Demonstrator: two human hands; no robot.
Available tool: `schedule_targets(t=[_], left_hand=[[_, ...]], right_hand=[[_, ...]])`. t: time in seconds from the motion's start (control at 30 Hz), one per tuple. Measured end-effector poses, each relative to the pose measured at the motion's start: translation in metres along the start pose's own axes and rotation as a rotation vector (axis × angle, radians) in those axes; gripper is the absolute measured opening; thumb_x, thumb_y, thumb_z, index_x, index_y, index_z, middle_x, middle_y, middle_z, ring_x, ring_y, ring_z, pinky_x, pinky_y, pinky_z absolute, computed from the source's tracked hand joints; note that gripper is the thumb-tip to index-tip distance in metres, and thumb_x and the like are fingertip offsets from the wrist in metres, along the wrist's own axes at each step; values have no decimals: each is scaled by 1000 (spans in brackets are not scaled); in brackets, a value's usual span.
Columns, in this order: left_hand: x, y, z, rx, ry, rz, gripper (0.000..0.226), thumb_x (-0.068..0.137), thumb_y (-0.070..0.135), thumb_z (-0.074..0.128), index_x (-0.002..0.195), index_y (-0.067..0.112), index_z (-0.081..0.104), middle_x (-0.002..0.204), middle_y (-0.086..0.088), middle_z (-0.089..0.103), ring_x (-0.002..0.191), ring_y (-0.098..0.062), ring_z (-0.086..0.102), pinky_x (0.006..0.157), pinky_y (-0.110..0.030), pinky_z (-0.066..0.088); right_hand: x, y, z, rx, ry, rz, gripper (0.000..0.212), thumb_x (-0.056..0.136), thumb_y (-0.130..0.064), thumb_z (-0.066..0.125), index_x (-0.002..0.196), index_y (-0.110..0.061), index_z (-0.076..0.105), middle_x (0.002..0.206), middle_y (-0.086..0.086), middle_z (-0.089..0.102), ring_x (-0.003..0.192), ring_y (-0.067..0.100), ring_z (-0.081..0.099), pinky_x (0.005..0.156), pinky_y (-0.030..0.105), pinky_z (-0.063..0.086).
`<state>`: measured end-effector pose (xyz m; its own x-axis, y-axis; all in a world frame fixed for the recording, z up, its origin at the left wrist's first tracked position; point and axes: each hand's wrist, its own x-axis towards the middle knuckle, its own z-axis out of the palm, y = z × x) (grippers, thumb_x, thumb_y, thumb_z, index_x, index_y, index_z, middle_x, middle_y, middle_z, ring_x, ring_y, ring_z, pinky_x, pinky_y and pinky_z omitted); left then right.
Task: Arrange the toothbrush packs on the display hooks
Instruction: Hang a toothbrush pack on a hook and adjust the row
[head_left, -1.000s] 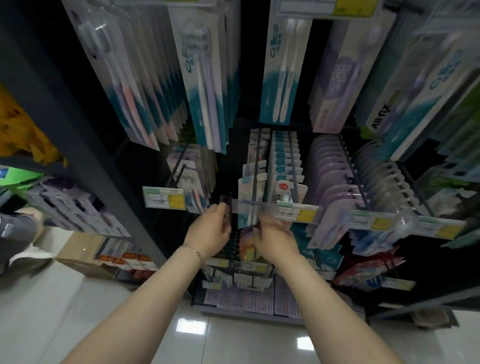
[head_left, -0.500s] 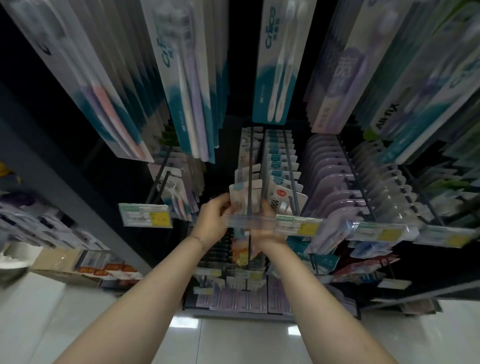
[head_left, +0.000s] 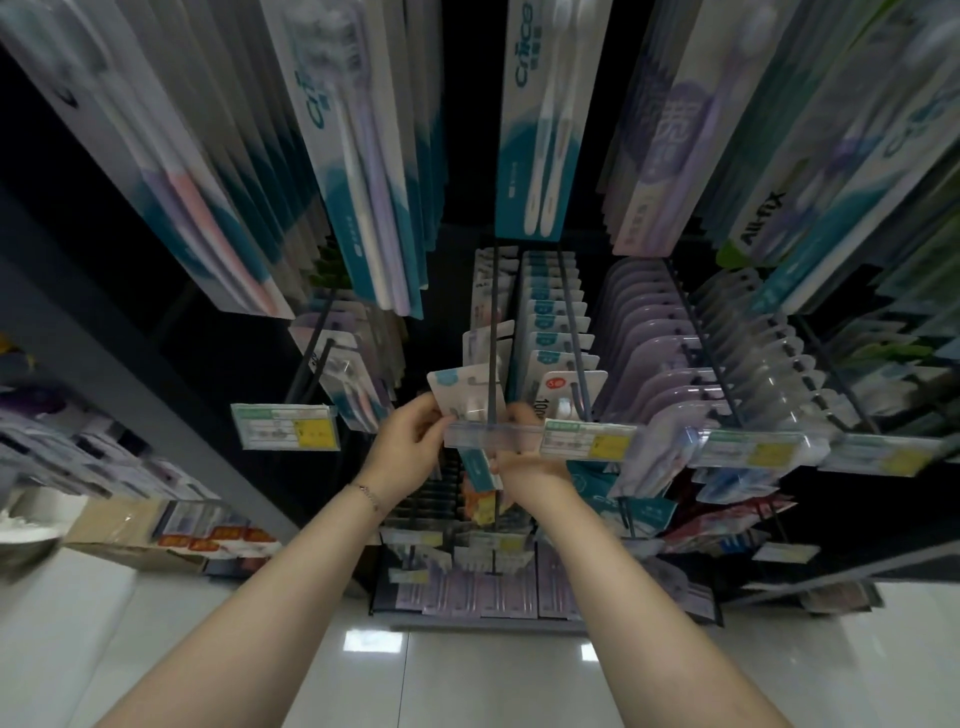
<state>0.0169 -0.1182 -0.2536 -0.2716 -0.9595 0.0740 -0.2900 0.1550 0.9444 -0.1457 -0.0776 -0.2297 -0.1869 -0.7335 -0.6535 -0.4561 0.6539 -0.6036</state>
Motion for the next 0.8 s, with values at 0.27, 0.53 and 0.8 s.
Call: schedule_targets(t=[0.27, 0.53, 0.8], left_hand=[[-30, 8, 7, -78, 41, -41, 30, 95, 3, 52, 104, 29, 63, 97, 11, 69, 87, 0, 65, 77, -19, 53], [-58, -4, 11, -51, 59, -96, 23, 95, 5, 54, 104, 22, 65, 91, 4, 72, 85, -11, 68, 81, -26, 54], [-78, -12, 13, 2, 57, -134, 28, 95, 5, 54, 103, 30, 64, 96, 4, 72, 85, -8, 66, 81, -22, 52]], right_hand=[[-1, 18, 12, 52, 158, -364, 28, 99, -26, 45, 100, -2, 59, 103, 23, 65, 97, 35, 62, 88, 42, 51], [-17, 41, 6, -27, 113, -555, 19, 97, -20, 50, 110, -13, 62, 91, 6, 69, 87, 20, 64, 80, 33, 52], [-17, 74, -20, 196, 485, -385, 8, 94, -14, 57, 101, -14, 53, 69, -6, 54, 72, 19, 58, 60, 27, 41]])
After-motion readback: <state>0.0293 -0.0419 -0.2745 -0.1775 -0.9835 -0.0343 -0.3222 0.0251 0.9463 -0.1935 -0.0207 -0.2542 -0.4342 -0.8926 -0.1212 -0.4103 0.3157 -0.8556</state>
